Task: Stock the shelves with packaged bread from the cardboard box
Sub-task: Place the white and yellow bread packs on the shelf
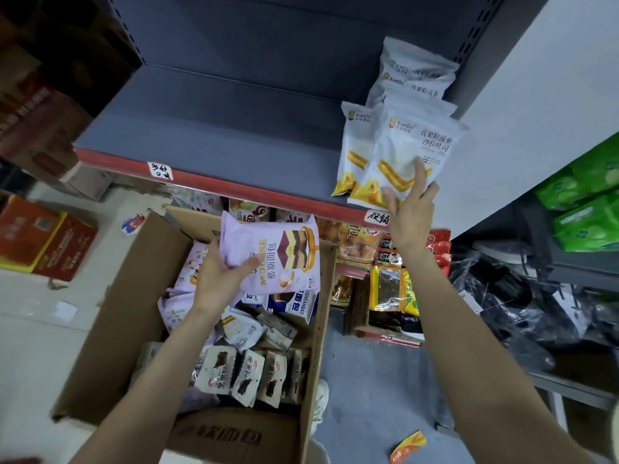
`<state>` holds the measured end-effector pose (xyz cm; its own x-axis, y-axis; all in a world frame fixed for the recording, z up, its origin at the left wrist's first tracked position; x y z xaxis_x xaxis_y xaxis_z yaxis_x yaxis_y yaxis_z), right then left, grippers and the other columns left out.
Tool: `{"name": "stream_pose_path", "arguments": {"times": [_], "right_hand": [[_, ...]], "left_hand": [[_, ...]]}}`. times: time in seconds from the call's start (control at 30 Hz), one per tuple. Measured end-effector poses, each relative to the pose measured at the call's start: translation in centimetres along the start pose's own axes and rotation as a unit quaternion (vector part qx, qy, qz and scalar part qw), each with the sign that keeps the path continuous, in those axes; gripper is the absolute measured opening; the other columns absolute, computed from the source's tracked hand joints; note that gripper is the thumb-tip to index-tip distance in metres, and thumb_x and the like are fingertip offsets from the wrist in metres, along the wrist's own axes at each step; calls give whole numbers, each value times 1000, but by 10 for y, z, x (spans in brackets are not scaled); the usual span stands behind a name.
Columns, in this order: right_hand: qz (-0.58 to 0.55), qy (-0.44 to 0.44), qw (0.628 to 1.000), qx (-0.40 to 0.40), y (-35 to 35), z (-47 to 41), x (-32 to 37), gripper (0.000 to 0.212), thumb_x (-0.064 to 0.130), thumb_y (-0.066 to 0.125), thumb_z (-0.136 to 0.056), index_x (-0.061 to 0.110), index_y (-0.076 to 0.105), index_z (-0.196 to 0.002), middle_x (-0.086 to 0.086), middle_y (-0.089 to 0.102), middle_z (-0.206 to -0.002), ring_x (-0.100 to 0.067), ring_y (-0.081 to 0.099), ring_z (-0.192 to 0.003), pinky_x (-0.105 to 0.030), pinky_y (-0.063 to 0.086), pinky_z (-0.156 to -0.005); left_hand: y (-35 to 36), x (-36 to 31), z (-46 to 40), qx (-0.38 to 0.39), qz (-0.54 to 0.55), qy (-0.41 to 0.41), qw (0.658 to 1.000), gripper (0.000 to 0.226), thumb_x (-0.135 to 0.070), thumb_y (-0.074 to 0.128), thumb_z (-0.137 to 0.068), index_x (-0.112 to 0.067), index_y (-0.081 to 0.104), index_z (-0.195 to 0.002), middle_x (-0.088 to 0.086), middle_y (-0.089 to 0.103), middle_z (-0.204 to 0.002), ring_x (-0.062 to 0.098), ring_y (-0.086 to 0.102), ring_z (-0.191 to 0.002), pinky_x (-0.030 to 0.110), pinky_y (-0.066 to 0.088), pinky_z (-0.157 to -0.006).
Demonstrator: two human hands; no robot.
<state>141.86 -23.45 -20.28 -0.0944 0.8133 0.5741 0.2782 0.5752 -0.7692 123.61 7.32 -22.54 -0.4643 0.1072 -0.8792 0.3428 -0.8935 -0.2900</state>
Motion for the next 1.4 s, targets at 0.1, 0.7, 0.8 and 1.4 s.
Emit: {"name": "stream_pose_path", "arguments": {"times": [0.1,0.7,0.8,1.4], "right_hand": [[41,-12,998,38,6,-4,-1,86,69,44,-83,21,16,-150,-19,46,-111,-35,51,-79,-44,47,-76],[-20,-3,1000,-10,-25,32,22,78,64,46,-85,20,27,-147,-18,29,-149,-35,25,-138,-51,25,-110],[-98,-109,981,124,-20,53,78,74,62,53,-83,26,30,-144,-5,29,-149,-22,23,-139,-40,23,-112],[-250,-73,940,219,58,42,203,73,33,72,-81,42,26,-136,36,57,-106,3,63,-93,-34,56,-81]], "left_hand": [[0,1,0,2,7,4,1000,116,-80,76,-38,-27,43,-136,-5,55,-134,19,53,-124,47,45,-101],[-3,-17,5,-24,35,22,999,66,-30,80,-73,-17,48,-129,-2,59,-125,18,55,-117,39,47,-97],[-14,-26,4,-9,34,30,999,62,-24,79,-75,-13,49,-129,-4,61,-120,15,57,-113,29,49,-89],[-50,-195,-113,132,-303,329,885,61,-59,75,-61,-28,59,-111,-6,68,-104,20,62,-99,40,50,-86]]}}
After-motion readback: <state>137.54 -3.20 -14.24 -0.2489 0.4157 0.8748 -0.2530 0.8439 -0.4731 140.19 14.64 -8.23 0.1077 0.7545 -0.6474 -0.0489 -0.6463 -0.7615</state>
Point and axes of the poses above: each hand's wrist, its own z-axis away from the middle knuckle, its own y-axis out of the palm, x = y × z, the point moved 7 cm from there along -z, towards the middle knuckle
